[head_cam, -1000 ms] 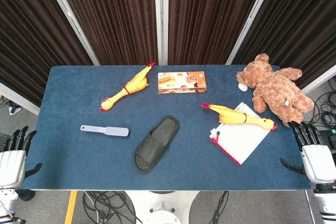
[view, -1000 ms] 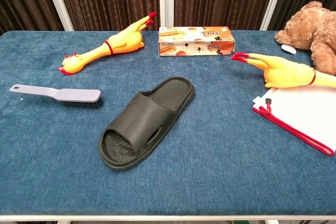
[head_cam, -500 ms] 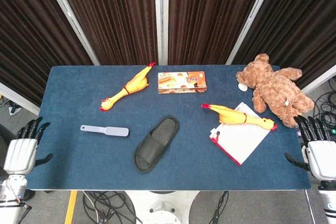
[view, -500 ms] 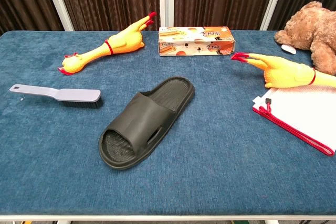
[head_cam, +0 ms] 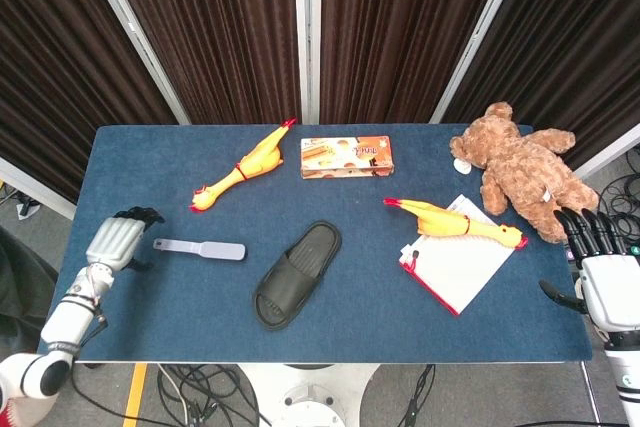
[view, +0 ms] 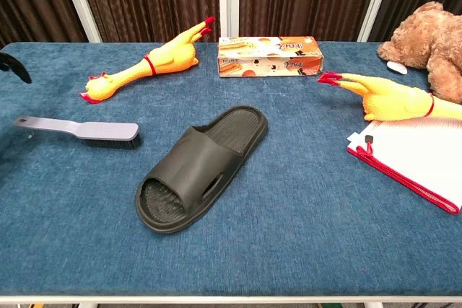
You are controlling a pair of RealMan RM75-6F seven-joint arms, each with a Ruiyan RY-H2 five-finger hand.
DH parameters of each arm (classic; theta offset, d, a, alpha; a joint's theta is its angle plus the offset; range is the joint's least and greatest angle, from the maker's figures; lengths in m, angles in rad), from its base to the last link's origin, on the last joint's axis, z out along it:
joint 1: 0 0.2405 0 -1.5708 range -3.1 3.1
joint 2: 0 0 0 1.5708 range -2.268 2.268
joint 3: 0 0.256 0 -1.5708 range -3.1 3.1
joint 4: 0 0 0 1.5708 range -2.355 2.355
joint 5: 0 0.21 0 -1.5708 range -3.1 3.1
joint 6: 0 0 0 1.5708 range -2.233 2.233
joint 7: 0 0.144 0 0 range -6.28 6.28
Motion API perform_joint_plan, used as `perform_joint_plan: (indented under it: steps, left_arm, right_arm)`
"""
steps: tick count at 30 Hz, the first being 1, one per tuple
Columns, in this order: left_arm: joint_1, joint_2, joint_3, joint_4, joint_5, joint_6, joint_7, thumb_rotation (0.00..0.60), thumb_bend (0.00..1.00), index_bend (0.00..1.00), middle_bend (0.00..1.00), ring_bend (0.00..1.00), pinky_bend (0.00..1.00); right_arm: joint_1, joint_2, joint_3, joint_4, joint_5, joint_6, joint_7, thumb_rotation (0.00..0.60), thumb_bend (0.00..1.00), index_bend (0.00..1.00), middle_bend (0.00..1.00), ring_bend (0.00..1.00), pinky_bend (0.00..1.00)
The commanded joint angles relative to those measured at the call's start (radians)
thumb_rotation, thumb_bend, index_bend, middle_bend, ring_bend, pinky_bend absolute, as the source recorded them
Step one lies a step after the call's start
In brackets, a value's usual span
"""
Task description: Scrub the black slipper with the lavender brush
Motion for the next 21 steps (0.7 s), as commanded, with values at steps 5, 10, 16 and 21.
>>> perform_joint_plan:
  steps: [5, 10, 16, 21]
  left_arm:
    - [-0.103, -0.099, 0.021, 0.079, -0.166, -0.095, 0.155, 0.6, 0.07, 0.43, 0.41, 0.3, 0.38]
    - [-0.125, -0.14, 0.032, 0.097, -0.234, -0.106, 0.174, 0.6, 0.07, 0.5, 0.49, 0.38, 0.45]
    - [-0.153, -0.17, 0.038, 0.108, -0.277, -0.093, 0.195, 0.6, 0.07, 0.5, 0.5, 0.39, 0.47]
    - [-0.172, -0.177, 0.046, 0.104, -0.303, -0.096, 0.205, 0.6, 0.08, 0.49, 0.5, 0.39, 0.47]
  right_arm:
    - [-0.001, 0.002, -0.002, 0.011, 0.013, -0.006, 0.01, 0.6, 0.05, 0.0, 0.07, 0.0, 0.0]
    - [-0.003, -0.007, -0.007, 0.025, 0.02, -0.012, 0.027, 0.6, 0.05, 0.0, 0.07, 0.0, 0.0]
    - [-0.01, -0.013, -0.013, 0.035, 0.024, -0.007, 0.033, 0.6, 0.05, 0.0, 0.07, 0.0, 0.0]
    - [-0.016, -0.014, -0.015, 0.036, 0.027, -0.003, 0.035, 0.6, 0.05, 0.0, 0.07, 0.0, 0.0]
